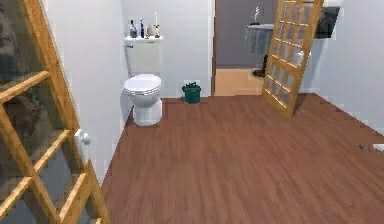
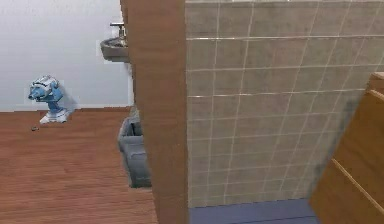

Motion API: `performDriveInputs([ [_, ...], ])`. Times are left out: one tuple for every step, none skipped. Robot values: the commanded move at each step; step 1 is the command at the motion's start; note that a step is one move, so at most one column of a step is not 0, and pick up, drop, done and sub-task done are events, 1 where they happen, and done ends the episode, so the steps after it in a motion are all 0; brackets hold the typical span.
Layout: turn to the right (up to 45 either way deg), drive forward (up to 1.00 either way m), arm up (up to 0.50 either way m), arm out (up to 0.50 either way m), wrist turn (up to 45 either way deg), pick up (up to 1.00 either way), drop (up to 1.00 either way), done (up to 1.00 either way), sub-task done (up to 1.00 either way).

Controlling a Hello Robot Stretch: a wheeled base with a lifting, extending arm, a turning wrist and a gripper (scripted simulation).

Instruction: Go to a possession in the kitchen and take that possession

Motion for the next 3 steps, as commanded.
performDriveInputs([
  [12.0, 0.00, 0.00, 0.00, 0.0, 0.00, 0.00, 0.00, 0.00],
  [0.0, 1.00, 0.00, 0.00, 0.0, 0.00, 0.00, 0.00, 0.00],
  [3.0, 0.00, 0.00, 0.00, 0.0, 0.00, 0.00, 0.00, 0.00],
])
